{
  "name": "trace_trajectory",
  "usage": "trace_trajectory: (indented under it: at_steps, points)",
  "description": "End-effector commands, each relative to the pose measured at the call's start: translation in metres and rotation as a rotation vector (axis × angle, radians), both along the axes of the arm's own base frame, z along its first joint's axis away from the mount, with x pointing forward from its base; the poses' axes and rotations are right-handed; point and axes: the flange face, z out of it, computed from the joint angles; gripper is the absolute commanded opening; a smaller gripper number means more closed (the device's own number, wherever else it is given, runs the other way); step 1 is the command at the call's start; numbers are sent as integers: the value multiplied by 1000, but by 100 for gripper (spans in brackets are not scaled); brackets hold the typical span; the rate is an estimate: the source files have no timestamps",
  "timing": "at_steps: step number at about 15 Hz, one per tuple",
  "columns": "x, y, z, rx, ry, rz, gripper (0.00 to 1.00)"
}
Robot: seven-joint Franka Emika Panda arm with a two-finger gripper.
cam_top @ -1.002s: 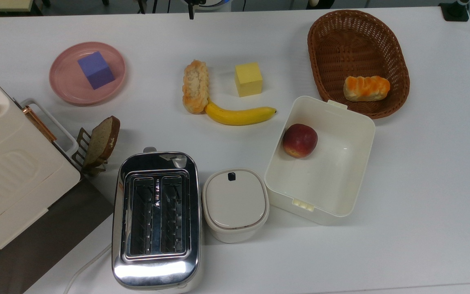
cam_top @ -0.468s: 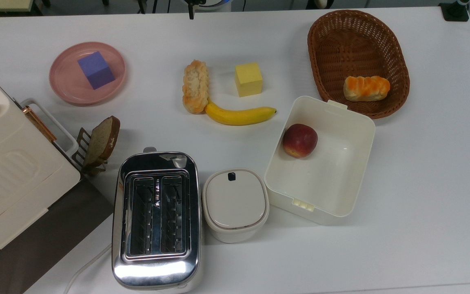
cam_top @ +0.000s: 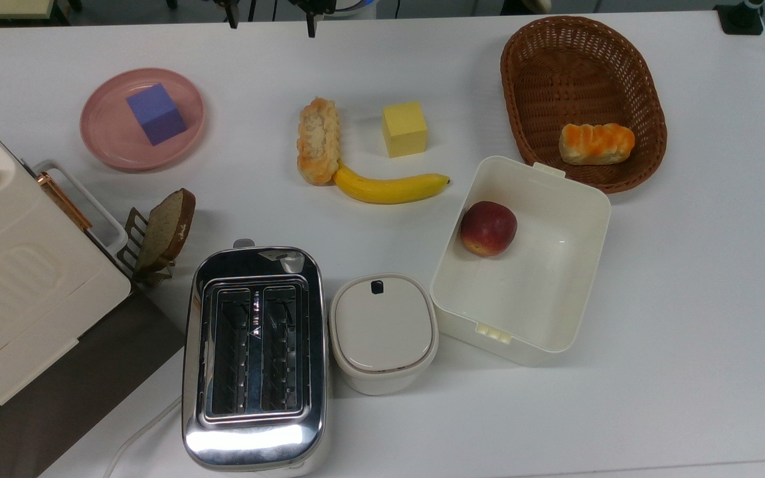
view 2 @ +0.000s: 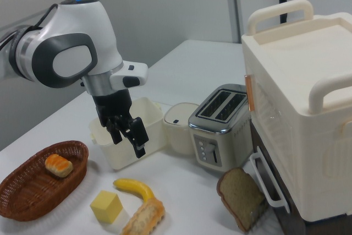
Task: Put the purple cube on the table
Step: 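Move the gripper from above the toaster toward the pink plate, then lower the open gripper over the purple cube on the pink plate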
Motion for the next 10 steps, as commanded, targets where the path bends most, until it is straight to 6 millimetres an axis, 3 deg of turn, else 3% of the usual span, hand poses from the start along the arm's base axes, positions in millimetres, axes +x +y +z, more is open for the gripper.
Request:
trace_trajectory:
  at_steps: [1,4,7,10]
  points:
    - [-3,-17,7,-11,-8,64,100]
    - [-6,-48,-8,7,44,166,100]
    - [-1,-97,-39,30,92,244,100]
    - [-1,-144,-85,43,107,322,100]
